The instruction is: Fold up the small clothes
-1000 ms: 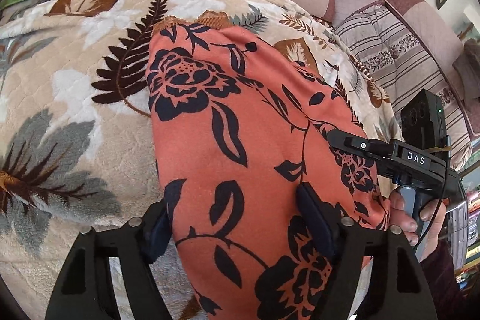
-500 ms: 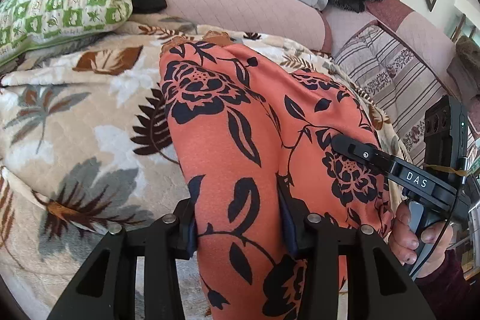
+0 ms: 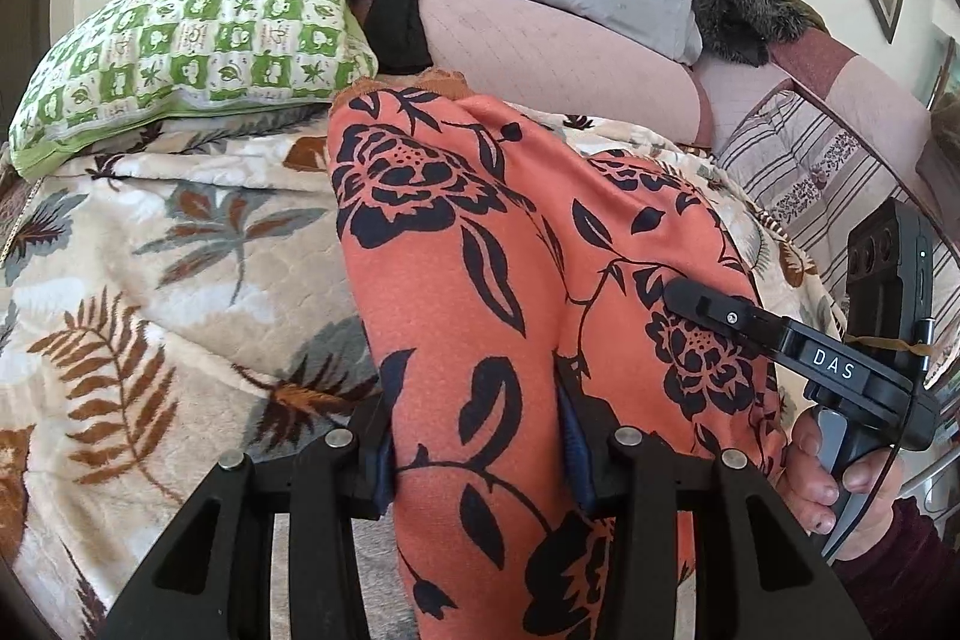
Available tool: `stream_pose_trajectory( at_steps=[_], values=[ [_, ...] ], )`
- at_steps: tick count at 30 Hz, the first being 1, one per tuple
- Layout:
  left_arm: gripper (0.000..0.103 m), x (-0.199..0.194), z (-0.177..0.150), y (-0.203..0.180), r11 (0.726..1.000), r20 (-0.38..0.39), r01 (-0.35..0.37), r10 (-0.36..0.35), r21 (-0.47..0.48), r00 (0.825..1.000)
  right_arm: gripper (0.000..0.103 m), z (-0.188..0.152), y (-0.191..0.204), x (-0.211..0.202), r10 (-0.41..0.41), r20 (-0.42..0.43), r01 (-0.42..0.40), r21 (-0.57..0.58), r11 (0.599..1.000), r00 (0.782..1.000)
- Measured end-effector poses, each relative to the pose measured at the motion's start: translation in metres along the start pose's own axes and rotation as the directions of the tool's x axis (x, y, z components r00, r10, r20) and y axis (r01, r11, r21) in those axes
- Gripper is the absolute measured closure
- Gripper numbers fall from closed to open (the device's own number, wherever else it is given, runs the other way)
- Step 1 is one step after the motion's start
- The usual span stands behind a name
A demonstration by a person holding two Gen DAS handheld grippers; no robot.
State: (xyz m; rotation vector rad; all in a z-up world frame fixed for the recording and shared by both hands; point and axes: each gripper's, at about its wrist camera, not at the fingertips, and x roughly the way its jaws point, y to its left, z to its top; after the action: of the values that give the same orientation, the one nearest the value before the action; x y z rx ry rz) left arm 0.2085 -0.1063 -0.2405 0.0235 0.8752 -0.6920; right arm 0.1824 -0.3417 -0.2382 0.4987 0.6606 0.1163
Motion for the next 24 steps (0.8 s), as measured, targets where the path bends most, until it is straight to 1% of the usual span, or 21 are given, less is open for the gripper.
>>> stream_pose_trajectory(
  at_steps=[5, 10, 14, 17, 20, 24],
  values=[
    [0.057, -0.004, -0.011, 0.02, 0.999, -0.021, -0.031, 0.03, -0.02, 0.999, 0.062, -0.014, 0.017, 0.02, 0.01, -0.035, -0.011, -0.015, 1.0, 0.999],
    [0.057, -0.003, -0.023, 0.031, 0.999, -0.055, -0.047, 0.046, -0.023, 0.997, 0.062, -0.028, 0.025, 0.034, 0.003, -0.075, -0.004, -0.015, 1.0, 0.997],
    [0.057, 0.006, -0.031, 0.035, 0.998, -0.1, -0.055, 0.052, -0.022, 0.994, 0.062, -0.037, 0.024, 0.042, -0.016, -0.109, 0.015, -0.008, 1.0, 0.994],
    [0.055, 0.017, -0.036, 0.039, 0.997, -0.134, -0.075, 0.072, -0.021, 0.988, 0.062, -0.043, 0.017, 0.05, -0.032, -0.148, 0.034, 0.013, 0.999, 0.988],
    [0.053, 0.021, -0.038, 0.04, 0.997, -0.141, -0.078, 0.075, -0.021, 0.987, 0.062, -0.045, 0.011, 0.055, -0.04, -0.161, 0.044, 0.023, 0.999, 0.986],
    [0.051, 0.023, -0.04, 0.042, 0.996, -0.146, -0.079, 0.073, -0.034, 0.987, 0.062, -0.046, 0.013, 0.054, -0.053, -0.155, 0.054, 0.006, 0.999, 0.986]
  ],
)
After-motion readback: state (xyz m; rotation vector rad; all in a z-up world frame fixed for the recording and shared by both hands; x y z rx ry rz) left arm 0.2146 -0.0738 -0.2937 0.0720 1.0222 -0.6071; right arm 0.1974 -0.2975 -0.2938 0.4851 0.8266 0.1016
